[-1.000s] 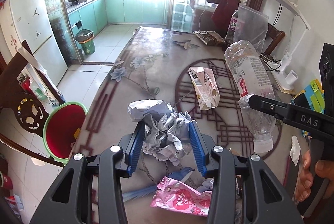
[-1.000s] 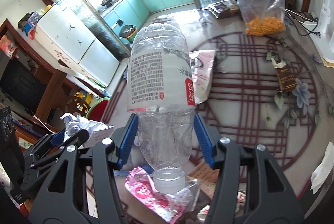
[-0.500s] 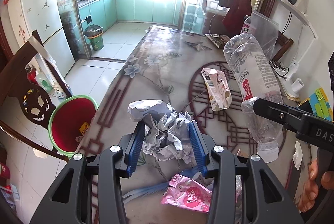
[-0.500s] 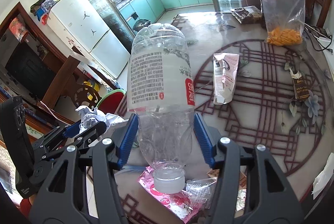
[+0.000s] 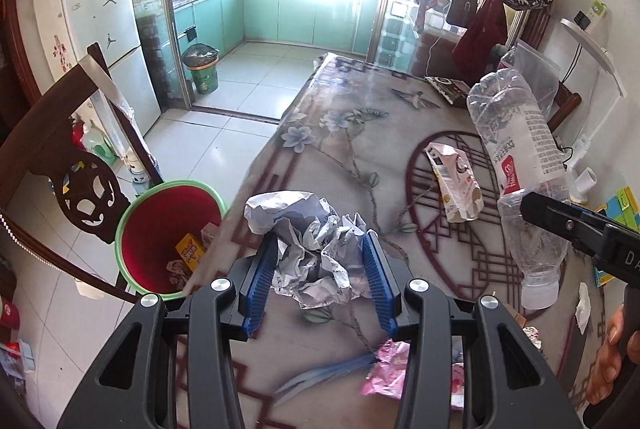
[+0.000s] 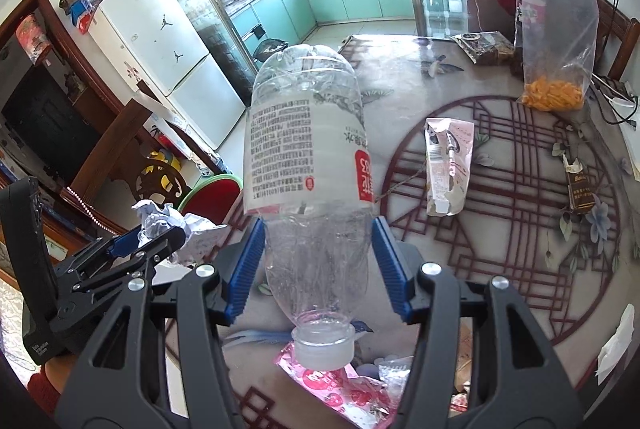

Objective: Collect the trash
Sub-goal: 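Carry the foil and the bottle over the red bucket, then open the left tool to drop the foil while the right tool drops the bottle into the bucket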

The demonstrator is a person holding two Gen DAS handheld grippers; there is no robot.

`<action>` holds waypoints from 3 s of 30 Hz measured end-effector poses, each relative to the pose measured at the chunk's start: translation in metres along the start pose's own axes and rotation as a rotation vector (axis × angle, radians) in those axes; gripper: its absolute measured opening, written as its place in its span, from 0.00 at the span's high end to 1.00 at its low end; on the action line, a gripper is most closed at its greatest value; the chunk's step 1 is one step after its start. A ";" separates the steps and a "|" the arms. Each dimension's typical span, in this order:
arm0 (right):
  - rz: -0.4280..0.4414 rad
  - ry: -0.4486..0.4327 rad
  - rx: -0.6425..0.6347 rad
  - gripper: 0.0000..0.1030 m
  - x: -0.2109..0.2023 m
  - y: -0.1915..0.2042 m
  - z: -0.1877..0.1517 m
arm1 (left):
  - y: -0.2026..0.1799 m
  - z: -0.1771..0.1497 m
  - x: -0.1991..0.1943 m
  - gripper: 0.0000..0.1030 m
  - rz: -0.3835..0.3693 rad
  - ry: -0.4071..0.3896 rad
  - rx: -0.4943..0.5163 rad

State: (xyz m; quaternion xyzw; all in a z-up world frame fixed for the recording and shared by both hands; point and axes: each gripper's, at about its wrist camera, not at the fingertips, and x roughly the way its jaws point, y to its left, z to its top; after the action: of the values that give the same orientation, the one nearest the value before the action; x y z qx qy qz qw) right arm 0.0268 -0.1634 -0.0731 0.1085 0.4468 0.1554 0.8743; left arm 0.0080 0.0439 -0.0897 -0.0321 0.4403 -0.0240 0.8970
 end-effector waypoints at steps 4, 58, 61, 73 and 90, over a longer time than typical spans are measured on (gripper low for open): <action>-0.021 -0.001 0.014 0.48 0.007 0.017 0.001 | 0.023 0.008 0.000 0.60 -0.004 -0.010 0.002; -0.089 0.138 0.004 0.48 0.153 0.217 0.014 | 0.257 0.065 0.103 0.59 -0.041 0.103 -0.017; -0.063 0.170 0.013 0.48 0.167 0.222 0.012 | 0.261 0.066 0.111 0.59 -0.035 0.113 -0.016; 0.001 0.313 -0.017 0.48 0.225 0.246 0.001 | 0.281 0.070 0.133 0.59 -0.005 0.156 -0.038; -0.002 0.334 -0.041 0.38 0.248 0.252 0.020 | 0.300 0.076 0.153 0.49 0.026 0.189 -0.100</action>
State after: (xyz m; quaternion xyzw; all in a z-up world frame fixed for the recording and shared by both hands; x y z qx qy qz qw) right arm 0.1356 0.1606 -0.1643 0.0630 0.5826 0.1795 0.7902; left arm 0.1661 0.3350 -0.1876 -0.0685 0.5239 0.0066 0.8490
